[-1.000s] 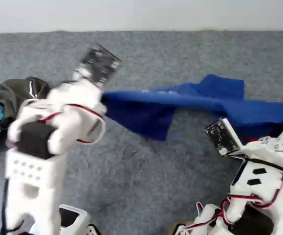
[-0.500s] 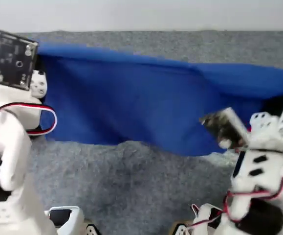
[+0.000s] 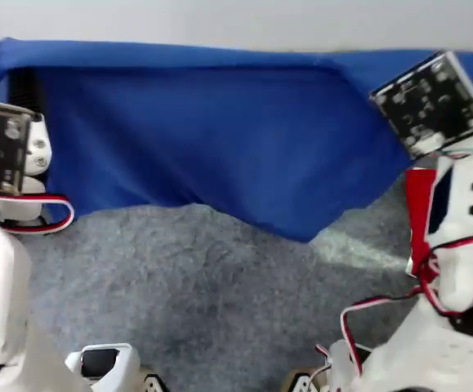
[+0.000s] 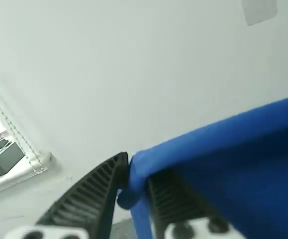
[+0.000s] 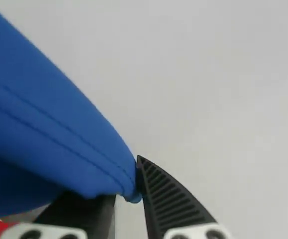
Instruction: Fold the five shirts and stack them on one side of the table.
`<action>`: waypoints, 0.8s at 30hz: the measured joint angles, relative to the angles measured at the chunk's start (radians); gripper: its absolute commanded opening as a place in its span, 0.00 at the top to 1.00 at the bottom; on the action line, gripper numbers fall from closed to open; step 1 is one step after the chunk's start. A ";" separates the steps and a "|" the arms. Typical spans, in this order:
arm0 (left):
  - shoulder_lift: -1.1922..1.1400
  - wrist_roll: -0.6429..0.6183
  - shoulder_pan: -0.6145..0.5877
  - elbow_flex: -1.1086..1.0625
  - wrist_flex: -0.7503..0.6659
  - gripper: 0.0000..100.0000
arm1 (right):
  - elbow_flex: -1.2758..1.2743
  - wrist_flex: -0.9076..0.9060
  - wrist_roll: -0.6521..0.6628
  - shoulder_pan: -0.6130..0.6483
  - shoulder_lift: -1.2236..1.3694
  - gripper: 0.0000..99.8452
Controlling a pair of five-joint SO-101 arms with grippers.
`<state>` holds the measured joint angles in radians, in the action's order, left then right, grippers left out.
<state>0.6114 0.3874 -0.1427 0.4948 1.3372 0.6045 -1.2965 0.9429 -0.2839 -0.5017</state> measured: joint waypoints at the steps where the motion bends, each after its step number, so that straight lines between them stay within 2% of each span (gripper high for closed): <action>1: 0.002 0.006 0.000 0.000 0.000 0.99 | 0.026 0.000 0.000 0.000 0.020 0.99; 6: 0.005 0.008 0.000 0.000 0.006 0.99 | 0.155 0.000 0.000 0.002 0.055 0.99; 11: 0.008 0.008 -0.005 0.028 0.084 0.99 | 0.290 0.000 0.015 0.002 0.055 0.99; 20: 0.017 0.008 -0.014 0.250 0.213 0.99 | 0.546 0.000 0.031 0.002 0.043 0.99; 24: 0.021 0.008 -0.018 0.341 0.319 0.99 | 0.591 0.000 0.075 -0.046 0.043 0.99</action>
<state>0.6329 0.3951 -0.1611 0.8355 1.6563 1.1953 -1.2965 1.0180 -0.3299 -0.4588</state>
